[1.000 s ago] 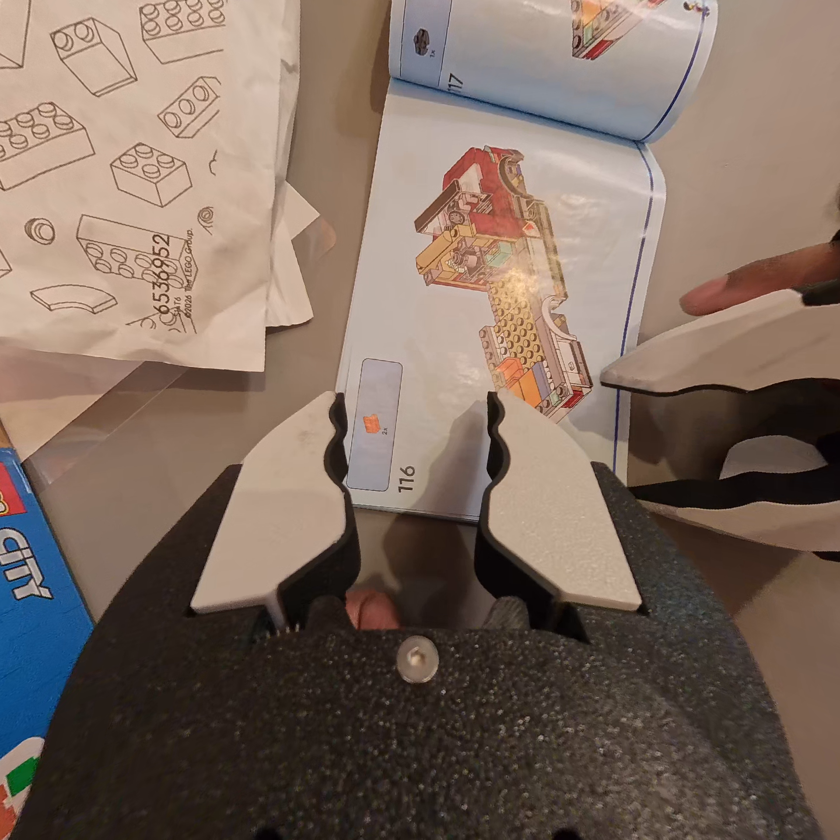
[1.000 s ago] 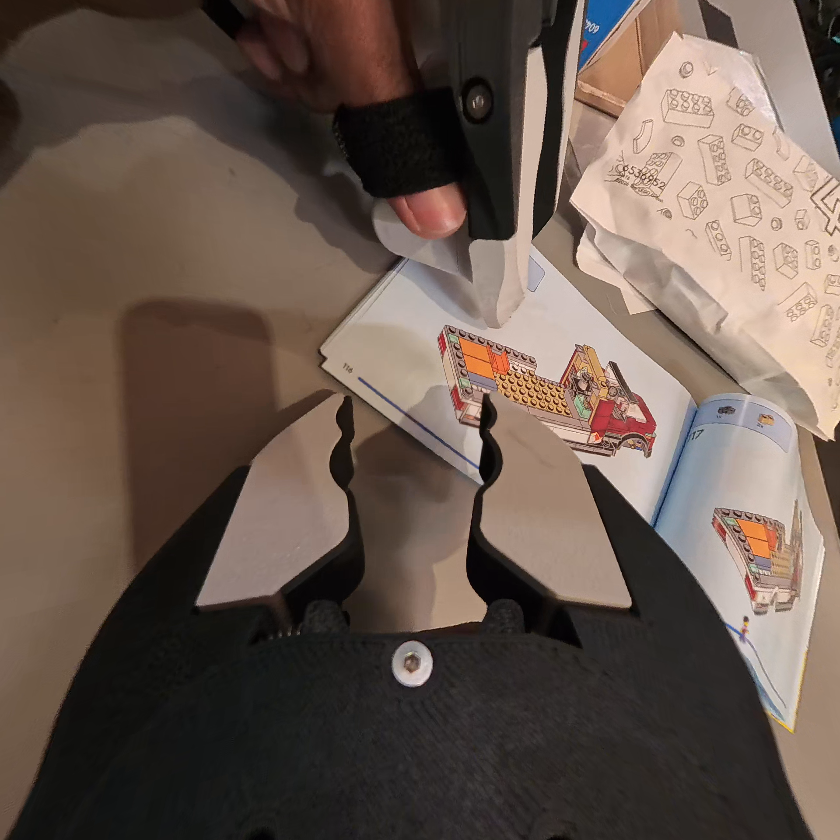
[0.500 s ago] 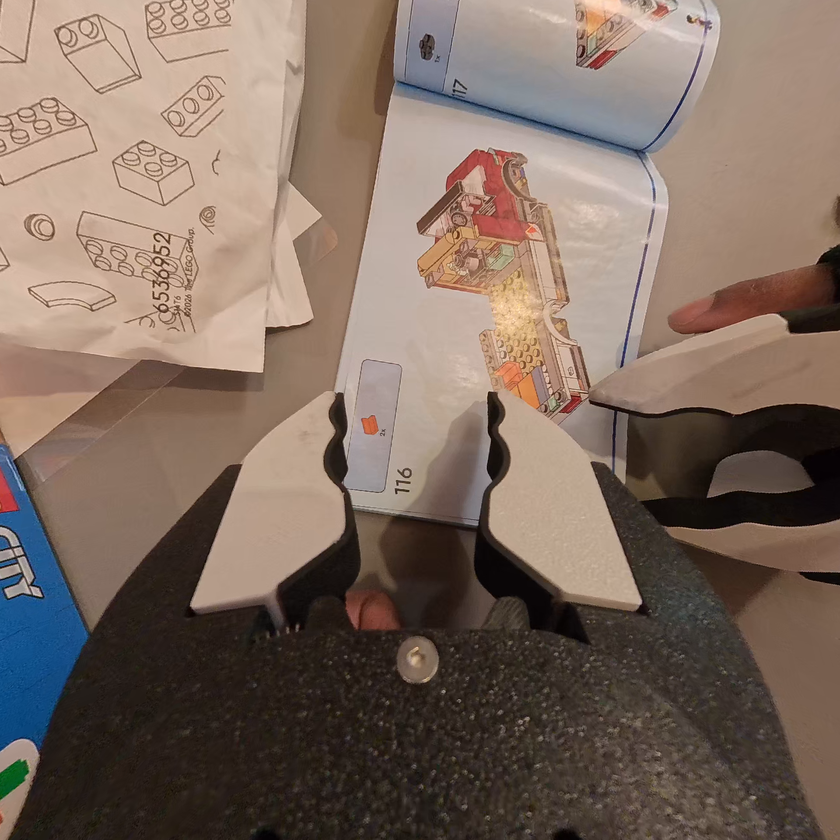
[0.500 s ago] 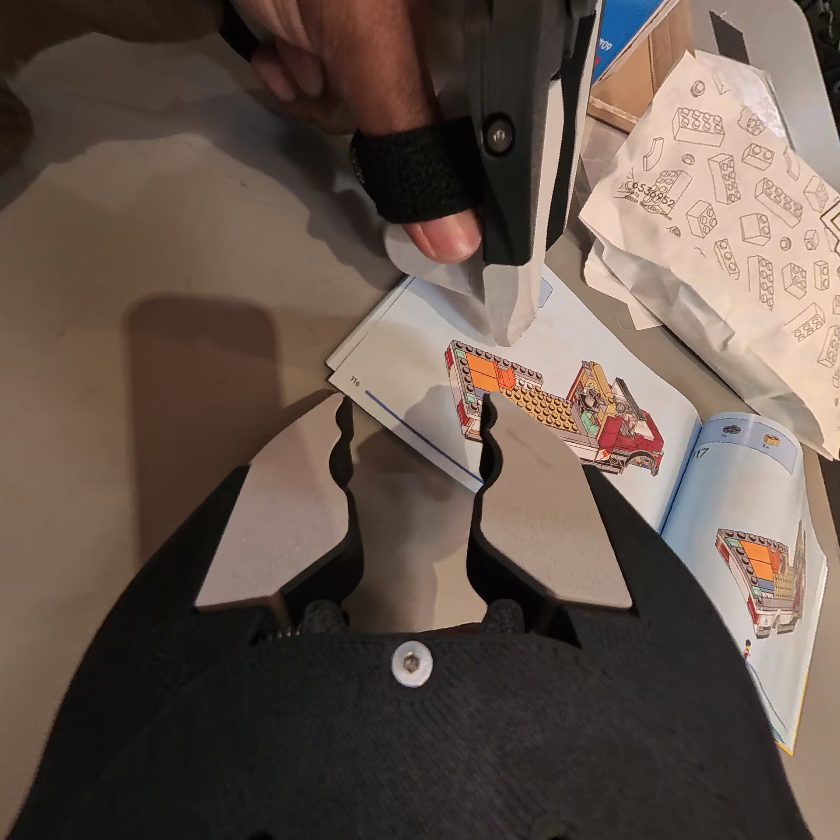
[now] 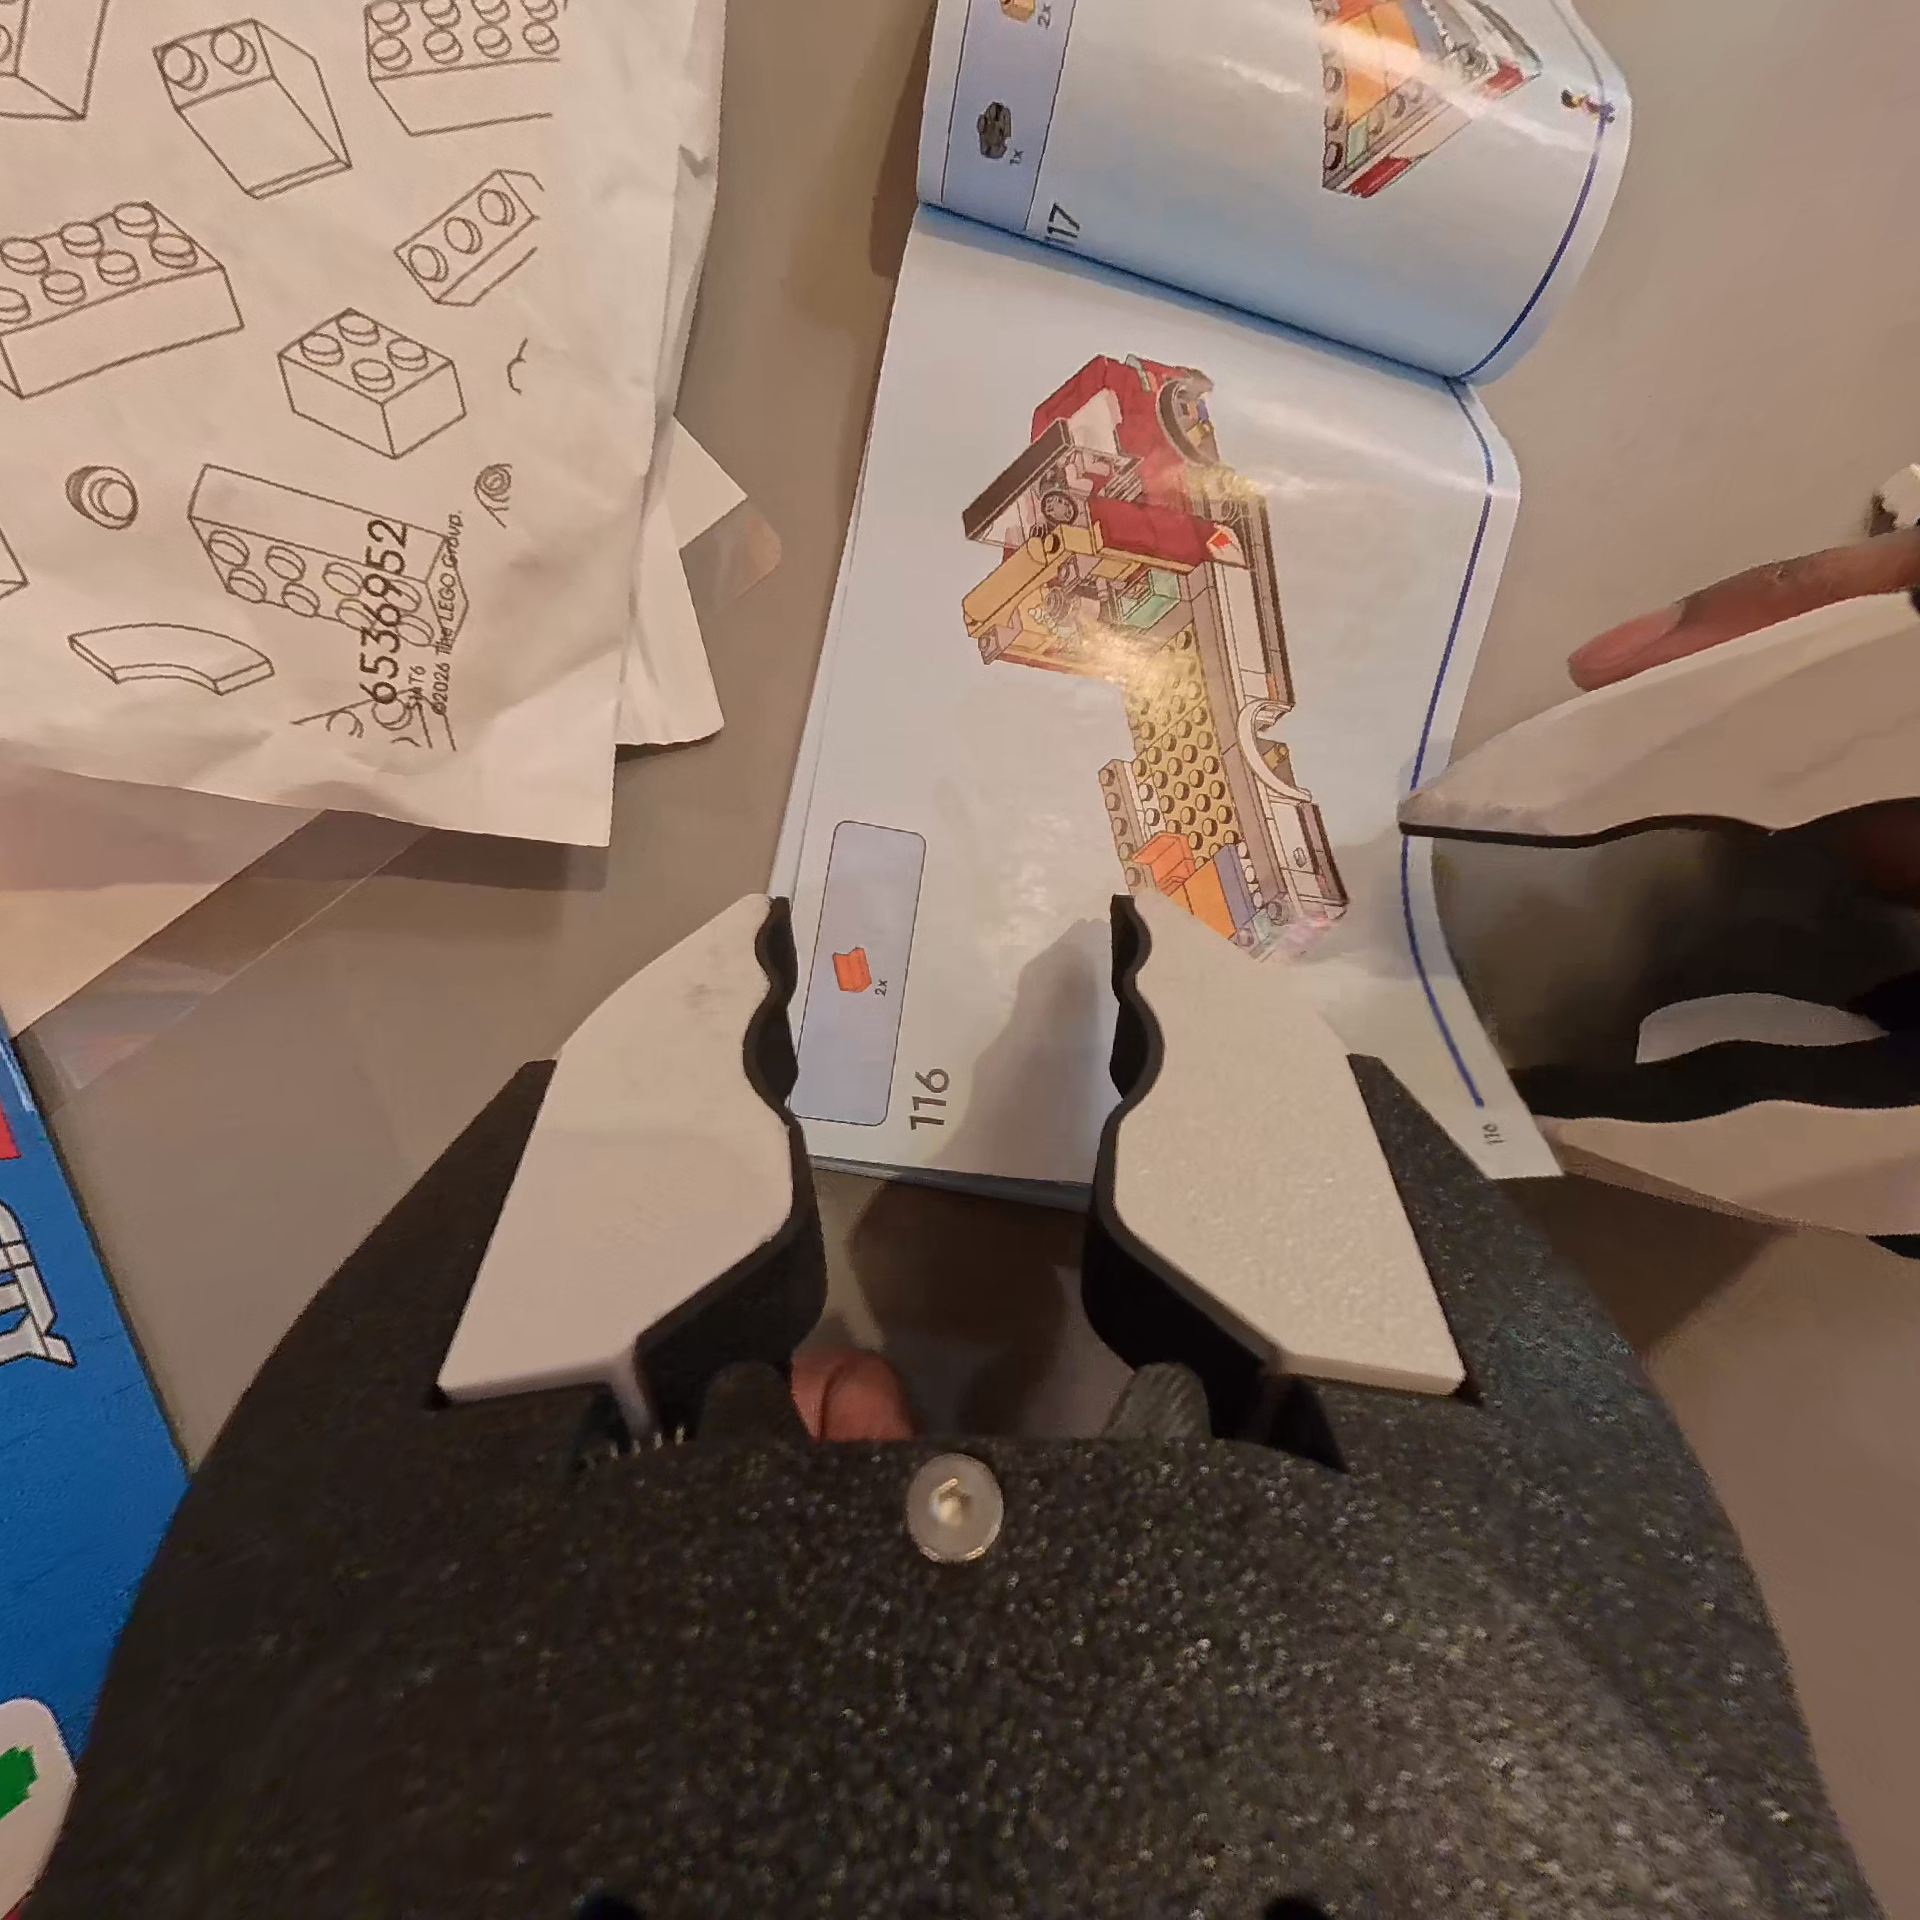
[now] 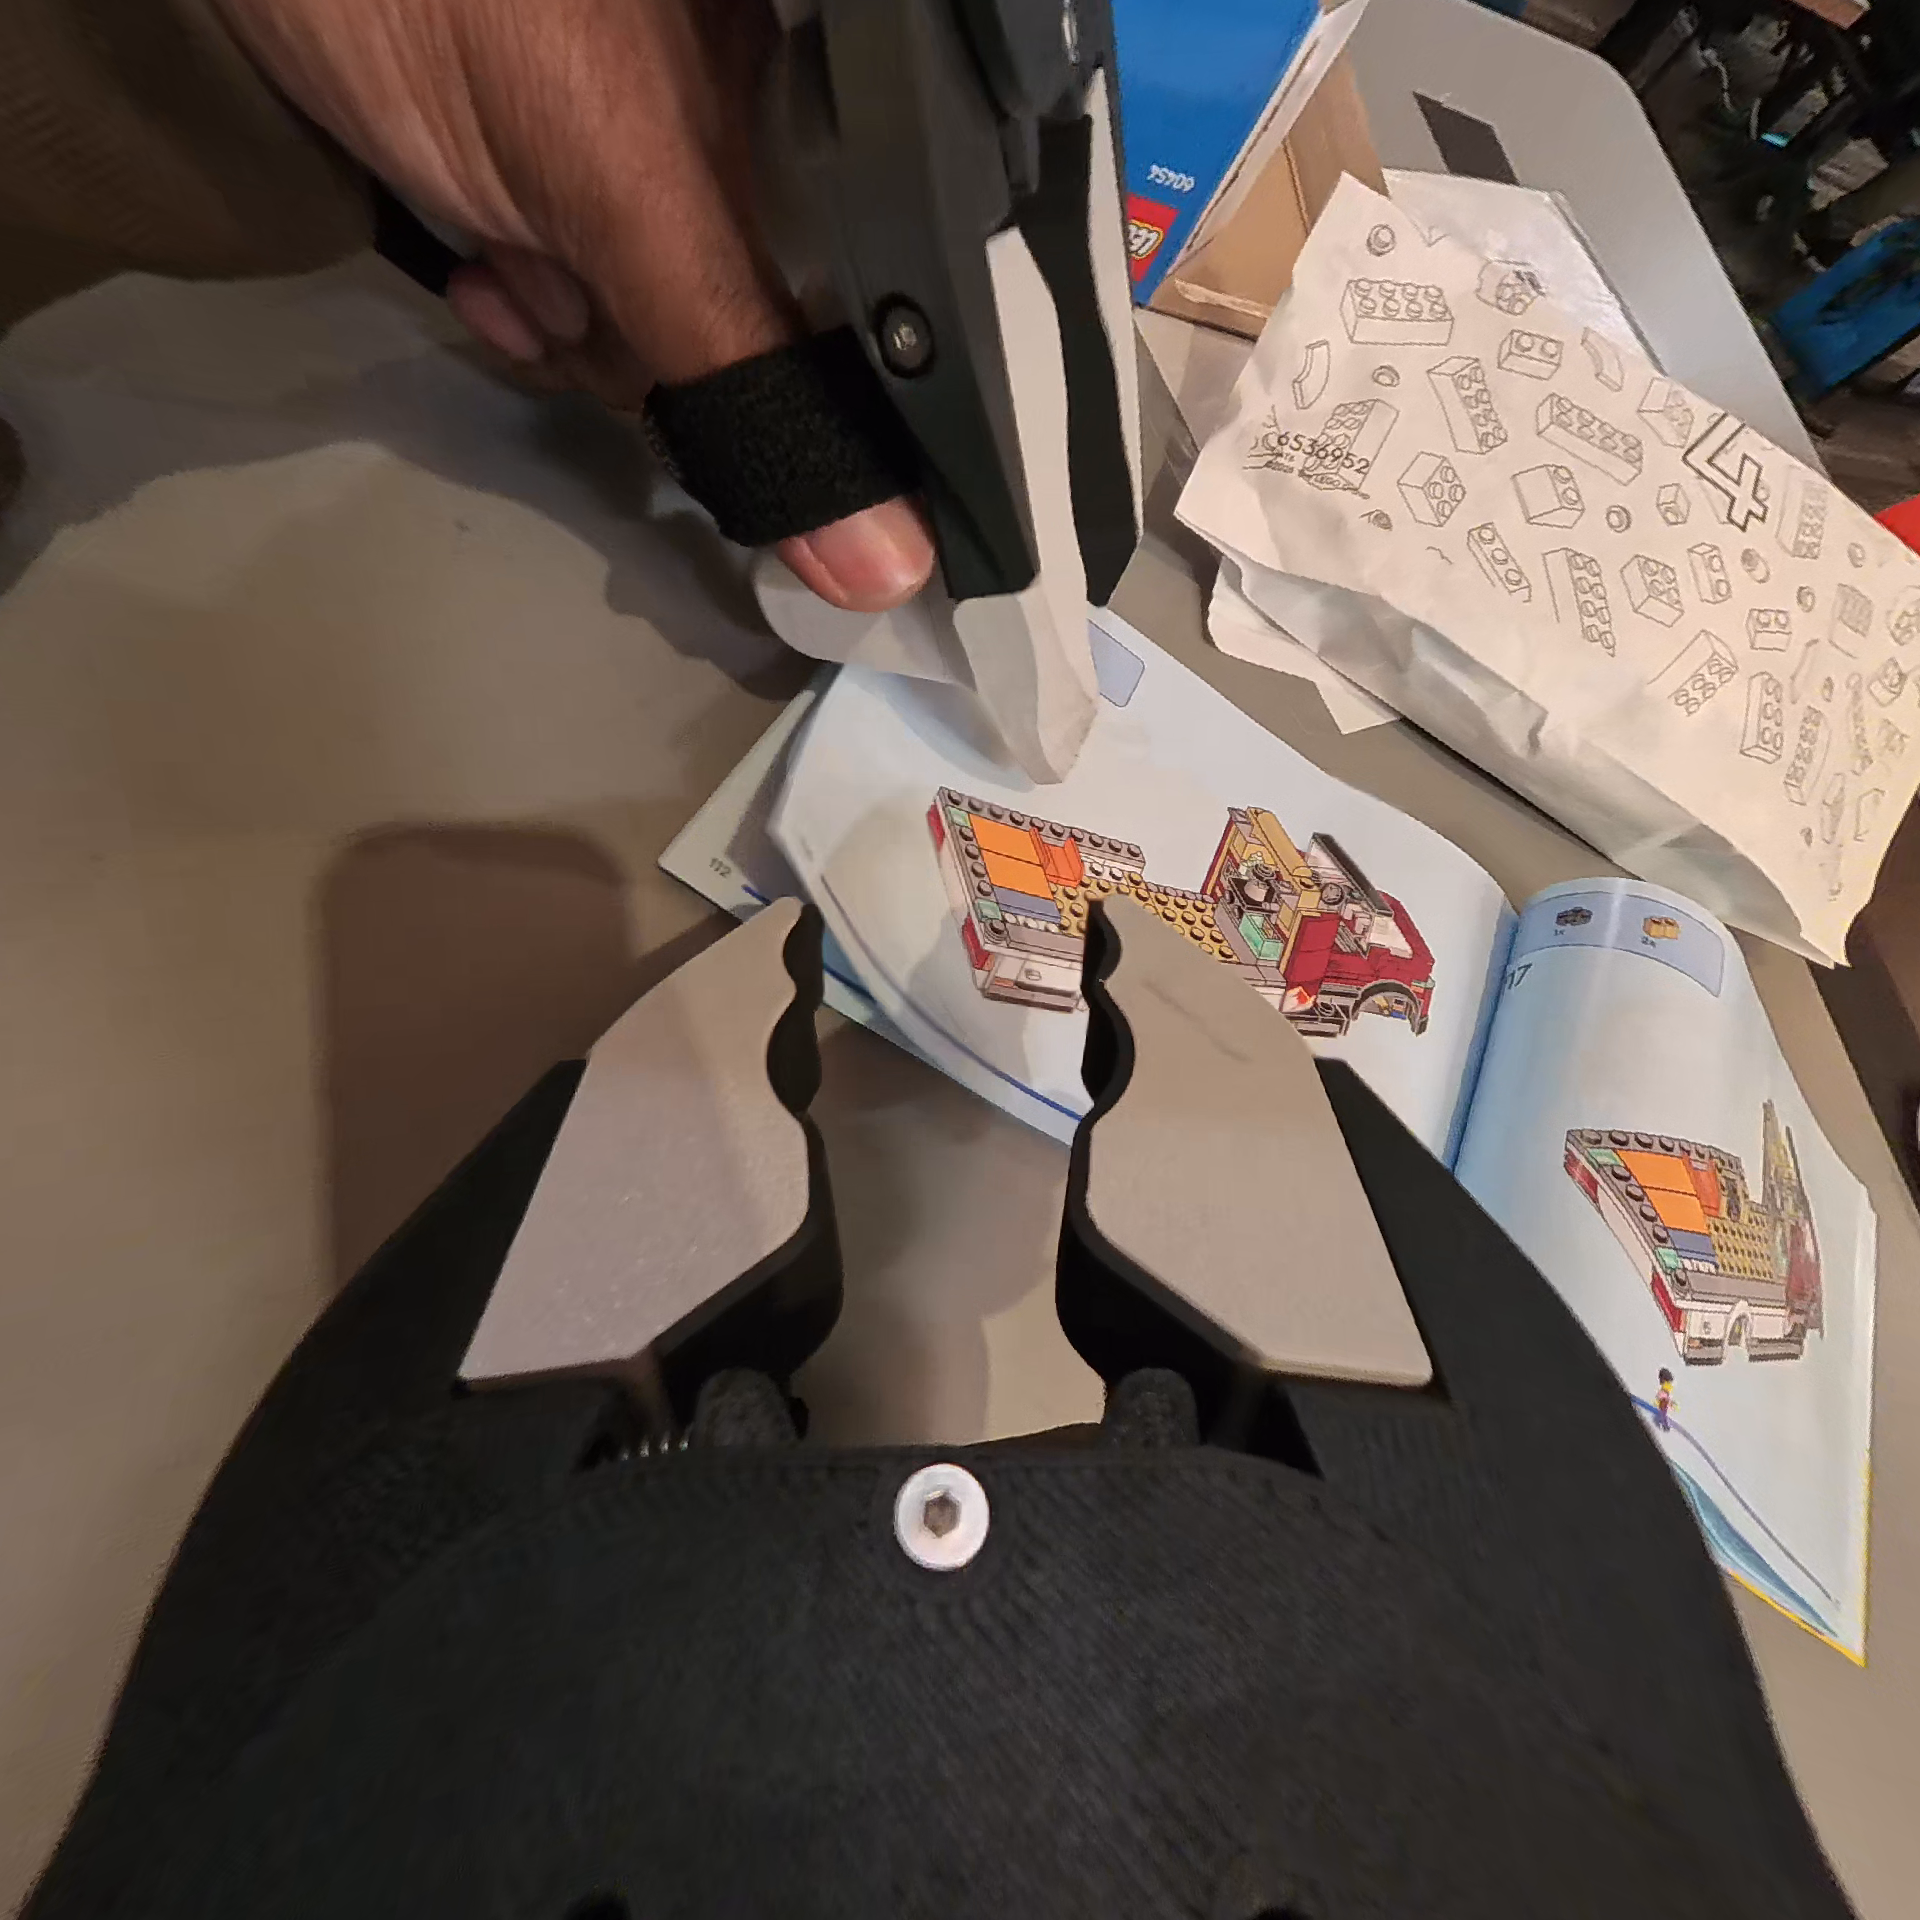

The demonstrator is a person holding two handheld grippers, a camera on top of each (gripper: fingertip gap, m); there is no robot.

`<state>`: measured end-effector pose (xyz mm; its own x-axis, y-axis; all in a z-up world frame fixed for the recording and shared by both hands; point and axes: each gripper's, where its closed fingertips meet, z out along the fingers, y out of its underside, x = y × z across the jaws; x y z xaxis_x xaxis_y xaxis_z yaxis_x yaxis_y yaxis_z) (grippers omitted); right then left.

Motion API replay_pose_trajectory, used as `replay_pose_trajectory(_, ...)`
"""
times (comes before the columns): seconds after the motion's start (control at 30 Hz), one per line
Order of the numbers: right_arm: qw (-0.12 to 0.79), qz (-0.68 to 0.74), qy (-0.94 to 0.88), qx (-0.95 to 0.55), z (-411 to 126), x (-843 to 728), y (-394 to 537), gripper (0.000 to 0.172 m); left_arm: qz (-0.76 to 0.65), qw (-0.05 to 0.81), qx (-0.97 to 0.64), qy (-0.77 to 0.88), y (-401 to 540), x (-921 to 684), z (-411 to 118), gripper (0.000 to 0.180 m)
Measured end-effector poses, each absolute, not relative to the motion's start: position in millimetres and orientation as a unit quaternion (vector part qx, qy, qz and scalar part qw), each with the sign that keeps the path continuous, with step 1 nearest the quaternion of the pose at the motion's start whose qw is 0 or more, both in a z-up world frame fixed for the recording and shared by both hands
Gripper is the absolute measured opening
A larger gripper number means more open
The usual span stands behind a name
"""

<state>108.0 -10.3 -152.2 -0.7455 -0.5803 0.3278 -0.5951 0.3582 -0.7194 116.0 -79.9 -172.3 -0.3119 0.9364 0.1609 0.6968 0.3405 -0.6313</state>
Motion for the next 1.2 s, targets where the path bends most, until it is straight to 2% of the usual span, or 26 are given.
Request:
replay_pose_trajectory(0.6,0.006,0.428,-0.848,0.312,-160.7,92.8,-17.0,0.036,0.248,0.277,-0.507,-0.778,-85.6,115.0,-163.6,0.057)
replay_pose_trajectory(1.03,-0.02,0.422,-0.863,0.278,-162.6,87.0,-19.6,0.032,0.365,0.303,-0.468,-0.746,-108.0,116.6,-118.3,0.057)
replay_pose_trajectory(1.2,-0.02,0.422,-0.865,0.271,-162.2,84.4,-19.8,0.031,0.36,0.329,-0.54,-0.686,-82.5,126.5,-105.2,0.057)
